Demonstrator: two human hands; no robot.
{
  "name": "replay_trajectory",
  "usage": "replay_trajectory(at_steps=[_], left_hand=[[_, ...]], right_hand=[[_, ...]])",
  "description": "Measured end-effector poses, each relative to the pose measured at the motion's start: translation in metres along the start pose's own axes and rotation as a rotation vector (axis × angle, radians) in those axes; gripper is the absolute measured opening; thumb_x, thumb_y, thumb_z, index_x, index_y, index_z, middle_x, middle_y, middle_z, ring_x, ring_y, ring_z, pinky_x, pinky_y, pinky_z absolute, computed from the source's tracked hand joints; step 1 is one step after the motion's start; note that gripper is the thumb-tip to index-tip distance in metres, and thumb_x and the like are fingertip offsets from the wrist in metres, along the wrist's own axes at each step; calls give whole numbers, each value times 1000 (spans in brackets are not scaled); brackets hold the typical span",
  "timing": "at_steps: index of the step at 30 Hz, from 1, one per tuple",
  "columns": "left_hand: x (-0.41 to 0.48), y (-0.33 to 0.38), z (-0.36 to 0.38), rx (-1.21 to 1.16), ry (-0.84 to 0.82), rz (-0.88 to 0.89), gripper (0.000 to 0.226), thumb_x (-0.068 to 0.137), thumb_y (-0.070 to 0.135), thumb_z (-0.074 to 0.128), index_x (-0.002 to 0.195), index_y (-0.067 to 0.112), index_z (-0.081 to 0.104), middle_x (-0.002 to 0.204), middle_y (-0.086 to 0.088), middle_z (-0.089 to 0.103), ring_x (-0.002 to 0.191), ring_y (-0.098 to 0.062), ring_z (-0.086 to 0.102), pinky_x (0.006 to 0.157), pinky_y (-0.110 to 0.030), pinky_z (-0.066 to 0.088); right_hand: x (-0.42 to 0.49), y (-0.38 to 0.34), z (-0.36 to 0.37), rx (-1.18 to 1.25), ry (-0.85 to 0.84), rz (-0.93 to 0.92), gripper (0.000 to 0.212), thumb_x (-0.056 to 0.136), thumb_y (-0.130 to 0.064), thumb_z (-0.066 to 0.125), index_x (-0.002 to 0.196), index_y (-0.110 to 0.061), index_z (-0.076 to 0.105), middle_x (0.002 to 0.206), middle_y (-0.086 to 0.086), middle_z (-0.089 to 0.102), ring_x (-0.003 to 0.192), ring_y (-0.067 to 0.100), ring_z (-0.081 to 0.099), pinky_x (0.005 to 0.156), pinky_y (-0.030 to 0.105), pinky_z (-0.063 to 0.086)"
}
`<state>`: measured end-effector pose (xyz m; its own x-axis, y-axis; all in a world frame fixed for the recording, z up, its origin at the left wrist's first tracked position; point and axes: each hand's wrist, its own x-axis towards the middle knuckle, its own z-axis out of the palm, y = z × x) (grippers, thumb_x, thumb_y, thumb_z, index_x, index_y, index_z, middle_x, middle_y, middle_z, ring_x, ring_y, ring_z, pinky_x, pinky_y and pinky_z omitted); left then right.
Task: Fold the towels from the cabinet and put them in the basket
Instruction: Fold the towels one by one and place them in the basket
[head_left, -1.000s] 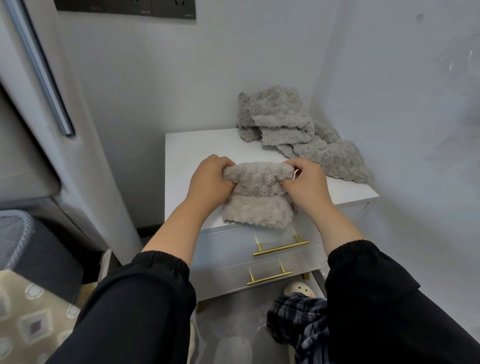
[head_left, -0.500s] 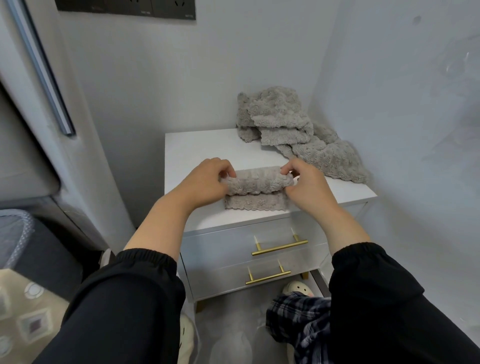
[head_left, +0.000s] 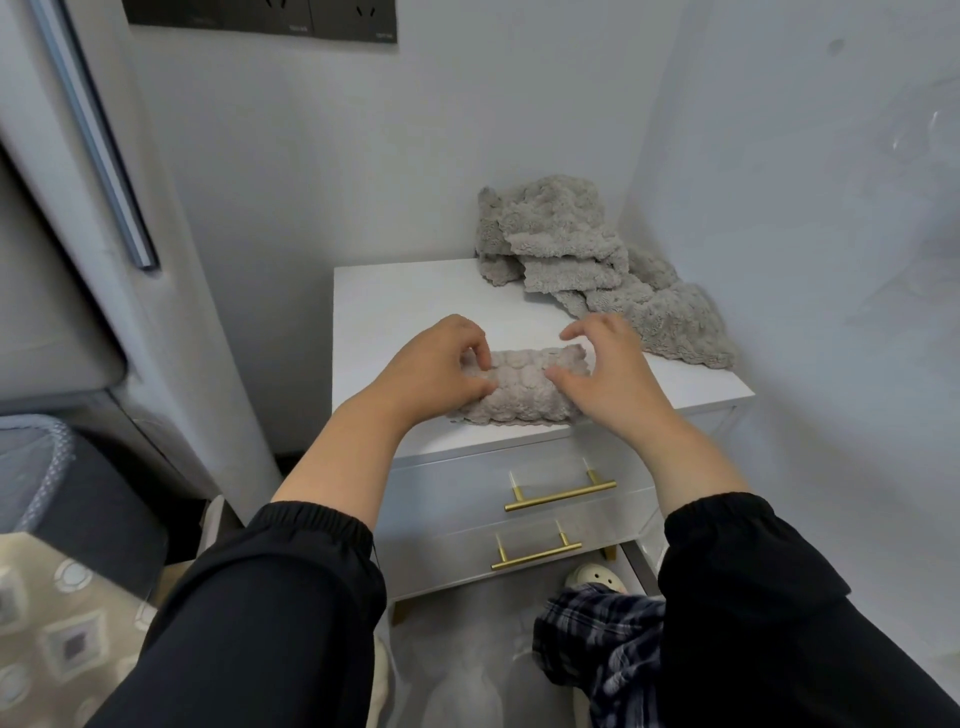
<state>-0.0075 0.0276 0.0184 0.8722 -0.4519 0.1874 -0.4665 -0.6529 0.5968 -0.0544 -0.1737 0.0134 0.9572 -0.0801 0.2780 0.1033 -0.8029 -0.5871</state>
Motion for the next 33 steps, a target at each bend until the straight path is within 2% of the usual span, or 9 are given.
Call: replay_trajectory(at_steps=[2, 5, 11, 15, 20, 22, 26, 30, 33], left_hand=[[0, 0, 0, -21, -42, -45, 34, 78, 21, 74, 107, 20, 57, 118, 3, 54, 101, -14, 52, 83, -26, 41], [-1, -1, -1, -50, -121, -107, 59, 79, 24, 75, 131, 25, 47, 125, 1, 52, 104, -13, 49, 85, -22, 37], [1, -4, -1, -20, -189, -176, 78, 77, 31, 77, 144, 21, 38, 144, -2, 43, 132, -18, 39, 101, -25, 31], [4, -6, 2, -61, -186, -227, 65, 71, 30, 82, 127, 15, 54, 127, -3, 56, 113, -20, 51, 90, -27, 41], [3, -3, 7, -248, -111, -268, 28, 65, 20, 86, 81, 15, 63, 78, 3, 63, 73, -13, 57, 57, -21, 40], [3, -1, 8, -300, -82, -272, 27, 66, 17, 85, 74, 17, 59, 72, 3, 61, 67, -11, 55, 53, -19, 40], [6, 8, 11, -566, -4, -287, 28, 66, 7, 82, 83, 13, 60, 81, -4, 64, 76, -19, 60, 64, -27, 49], [11, 23, 19, -881, 59, -308, 51, 56, 14, 82, 102, 10, 61, 101, -14, 70, 97, -33, 67, 86, -49, 53], [19, 35, 31, -918, 75, -319, 48, 62, 13, 82, 104, 12, 59, 100, -12, 69, 91, -31, 68, 75, -44, 56]], right_hand=[[0, -1, 1, 14, -81, -15, 48, 88, -24, 65, 132, -17, 48, 136, 1, 42, 126, 16, 36, 97, 21, 27], [-1, -1, 2, 72, -237, 81, 49, 92, -32, 59, 137, -20, 46, 135, -1, 50, 123, 16, 45, 94, 23, 34], [1, 5, -3, 117, -268, 179, 58, 79, -46, 72, 127, -19, 54, 119, -5, 57, 109, 12, 54, 85, 23, 40], [4, 9, -5, 114, -299, 223, 65, 71, -44, 80, 125, -15, 57, 117, -2, 61, 106, 17, 58, 92, 31, 46], [4, 14, -4, 329, -340, 279, 47, 70, -16, 83, 110, -19, 60, 101, 2, 67, 93, 21, 66, 86, 38, 53], [6, 15, -3, 484, -299, 334, 40, 70, -2, 80, 103, -18, 62, 97, 5, 69, 93, 25, 66, 83, 36, 53], [9, 19, -3, 1005, -218, 507, 48, 66, 5, 73, 113, 6, 62, 111, 21, 68, 109, 33, 63, 103, 46, 43], [9, 19, -8, 1443, -78, 606, 40, 67, -5, 66, 107, -2, 63, 105, 13, 71, 106, 26, 63, 101, 40, 44], [5, 19, -13, 1524, 20, 634, 43, 76, -11, 67, 118, -4, 59, 117, 16, 67, 113, 29, 61, 99, 45, 46]])
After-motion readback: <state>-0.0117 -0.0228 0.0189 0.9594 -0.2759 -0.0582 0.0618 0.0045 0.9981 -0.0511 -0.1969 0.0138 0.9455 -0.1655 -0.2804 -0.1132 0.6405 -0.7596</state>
